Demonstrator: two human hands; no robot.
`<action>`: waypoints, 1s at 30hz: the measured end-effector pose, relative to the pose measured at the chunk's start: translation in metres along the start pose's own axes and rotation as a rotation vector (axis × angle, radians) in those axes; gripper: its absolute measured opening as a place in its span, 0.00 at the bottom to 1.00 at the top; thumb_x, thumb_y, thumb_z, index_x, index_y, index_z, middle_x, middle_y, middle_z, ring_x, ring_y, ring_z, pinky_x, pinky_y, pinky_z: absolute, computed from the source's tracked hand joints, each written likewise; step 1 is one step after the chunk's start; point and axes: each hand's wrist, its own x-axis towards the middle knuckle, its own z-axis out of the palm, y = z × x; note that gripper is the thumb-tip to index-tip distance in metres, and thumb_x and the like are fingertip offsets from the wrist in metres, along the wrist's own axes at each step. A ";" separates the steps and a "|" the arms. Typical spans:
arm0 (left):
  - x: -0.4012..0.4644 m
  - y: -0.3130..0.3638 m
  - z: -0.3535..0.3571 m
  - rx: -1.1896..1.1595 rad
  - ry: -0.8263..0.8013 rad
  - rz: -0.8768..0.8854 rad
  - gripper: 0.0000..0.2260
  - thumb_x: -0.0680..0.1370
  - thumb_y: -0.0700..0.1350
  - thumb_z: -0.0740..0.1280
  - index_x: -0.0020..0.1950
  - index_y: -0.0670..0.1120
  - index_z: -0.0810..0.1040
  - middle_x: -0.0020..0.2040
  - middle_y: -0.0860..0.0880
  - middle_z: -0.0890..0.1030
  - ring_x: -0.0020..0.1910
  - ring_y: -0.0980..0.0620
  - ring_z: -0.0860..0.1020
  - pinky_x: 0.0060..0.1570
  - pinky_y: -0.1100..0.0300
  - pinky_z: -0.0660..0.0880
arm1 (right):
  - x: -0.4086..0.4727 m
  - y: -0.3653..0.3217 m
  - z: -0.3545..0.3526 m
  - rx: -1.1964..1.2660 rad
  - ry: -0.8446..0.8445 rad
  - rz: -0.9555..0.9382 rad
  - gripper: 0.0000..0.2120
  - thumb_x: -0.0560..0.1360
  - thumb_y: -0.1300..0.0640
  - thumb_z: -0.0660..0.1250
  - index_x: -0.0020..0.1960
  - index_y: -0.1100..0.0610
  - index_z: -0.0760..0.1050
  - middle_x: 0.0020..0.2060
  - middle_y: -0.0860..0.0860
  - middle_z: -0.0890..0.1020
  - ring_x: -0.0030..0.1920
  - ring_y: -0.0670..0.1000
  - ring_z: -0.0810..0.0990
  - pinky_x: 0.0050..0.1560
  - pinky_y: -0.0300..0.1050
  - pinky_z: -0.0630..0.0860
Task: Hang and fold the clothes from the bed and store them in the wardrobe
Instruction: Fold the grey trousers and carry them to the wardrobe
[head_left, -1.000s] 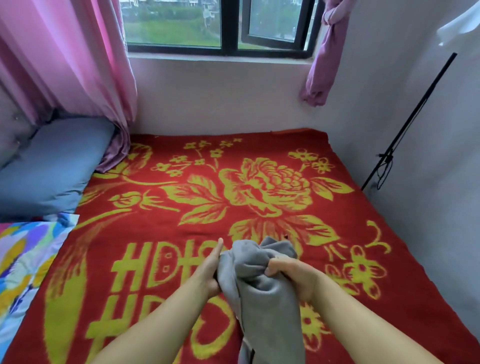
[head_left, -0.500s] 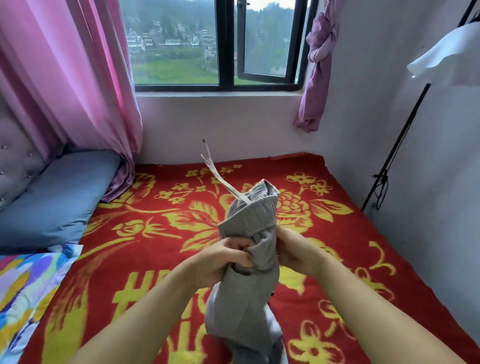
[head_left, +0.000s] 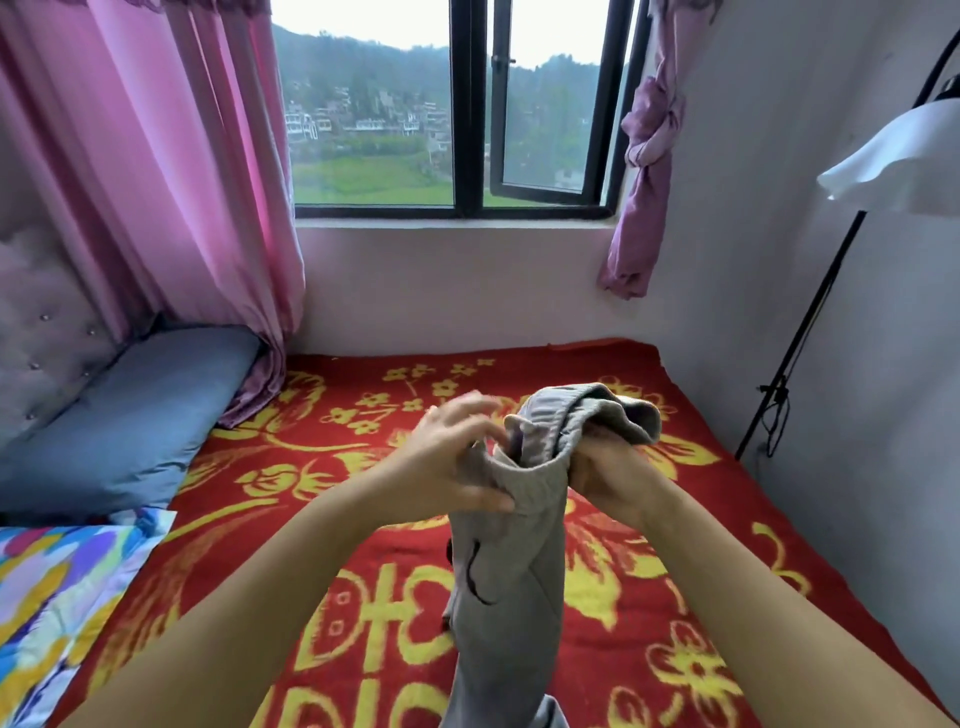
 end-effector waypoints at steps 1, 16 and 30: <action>0.004 0.002 0.005 0.119 -0.088 0.015 0.21 0.69 0.57 0.76 0.58 0.51 0.77 0.64 0.53 0.74 0.63 0.57 0.67 0.64 0.58 0.61 | -0.001 -0.004 -0.001 -0.016 0.009 -0.015 0.11 0.77 0.65 0.60 0.55 0.64 0.78 0.48 0.57 0.83 0.50 0.53 0.82 0.50 0.46 0.78; -0.005 0.018 0.048 0.044 -0.506 -0.130 0.07 0.74 0.47 0.68 0.49 0.47 0.75 0.47 0.48 0.79 0.44 0.50 0.76 0.43 0.55 0.74 | 0.027 -0.001 -0.034 -0.163 0.209 0.367 0.11 0.77 0.61 0.66 0.59 0.63 0.75 0.43 0.61 0.83 0.39 0.57 0.83 0.43 0.50 0.82; -0.100 -0.144 -0.060 -0.212 0.192 -0.975 0.09 0.72 0.31 0.60 0.37 0.43 0.75 0.37 0.42 0.74 0.37 0.48 0.70 0.36 0.58 0.65 | 0.180 0.027 0.088 -1.112 0.143 0.238 0.20 0.74 0.66 0.54 0.57 0.55 0.80 0.49 0.54 0.83 0.42 0.52 0.79 0.39 0.39 0.76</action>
